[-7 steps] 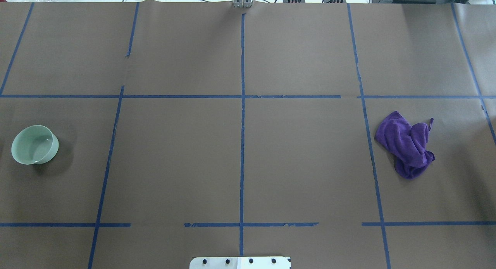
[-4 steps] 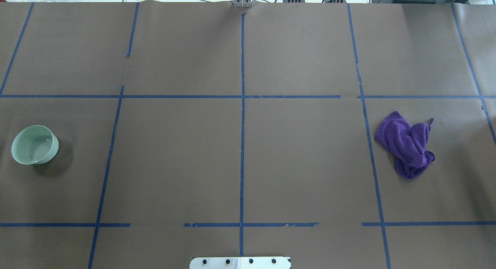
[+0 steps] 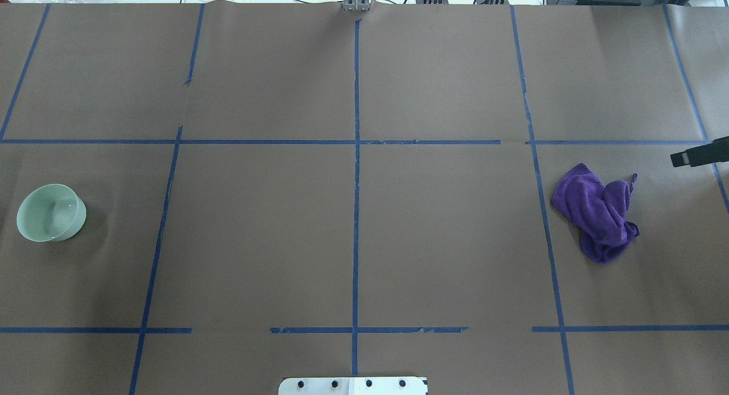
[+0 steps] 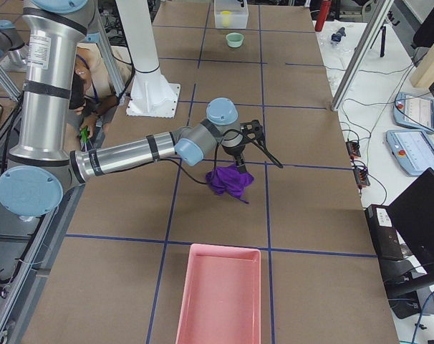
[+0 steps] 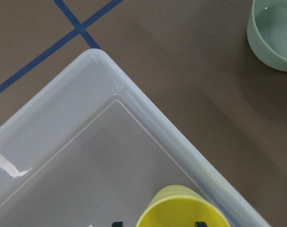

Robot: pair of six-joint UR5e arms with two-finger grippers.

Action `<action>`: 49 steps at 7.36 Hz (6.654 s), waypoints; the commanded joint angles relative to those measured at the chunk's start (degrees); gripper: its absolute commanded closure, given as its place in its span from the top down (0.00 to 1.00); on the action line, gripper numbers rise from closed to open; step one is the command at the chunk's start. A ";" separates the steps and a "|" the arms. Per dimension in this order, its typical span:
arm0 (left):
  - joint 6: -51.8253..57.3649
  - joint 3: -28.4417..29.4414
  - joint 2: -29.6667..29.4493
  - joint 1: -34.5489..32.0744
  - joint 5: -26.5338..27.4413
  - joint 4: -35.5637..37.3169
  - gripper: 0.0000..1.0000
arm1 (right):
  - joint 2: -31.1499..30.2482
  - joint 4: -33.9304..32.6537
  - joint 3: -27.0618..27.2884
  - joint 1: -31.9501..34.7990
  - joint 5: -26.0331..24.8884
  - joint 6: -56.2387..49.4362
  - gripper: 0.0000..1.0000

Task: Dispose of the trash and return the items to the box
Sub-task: 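Reach the right gripper down onto the purple cloth and grasp it, then lift the purple cloth with the right gripper and carry it into the pink box, then reach the left gripper to the pale green bowl and grasp its rim, then lift the pale green bowl with the left gripper and place it in the clear box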

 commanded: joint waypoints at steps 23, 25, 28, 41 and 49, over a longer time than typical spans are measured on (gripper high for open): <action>-10.83 -12.60 -10.16 2.04 7.44 17.82 1.00 | 2.51 -26.60 -13.14 38.10 0.53 -63.77 1.00; -16.05 -12.70 -9.90 5.29 8.09 15.63 1.00 | 2.42 -19.61 -8.95 28.32 9.05 -33.73 1.00; -38.25 -8.24 3.85 9.25 8.35 -8.10 0.74 | 2.59 -3.52 -7.78 13.79 3.18 -6.83 1.00; -60.93 3.23 8.38 29.39 11.25 -35.55 0.00 | 2.07 0.92 -7.96 11.47 1.23 -5.02 1.00; 18.01 7.64 4.79 -17.60 -2.29 6.90 0.00 | 1.98 0.92 -7.96 11.47 1.40 -5.19 1.00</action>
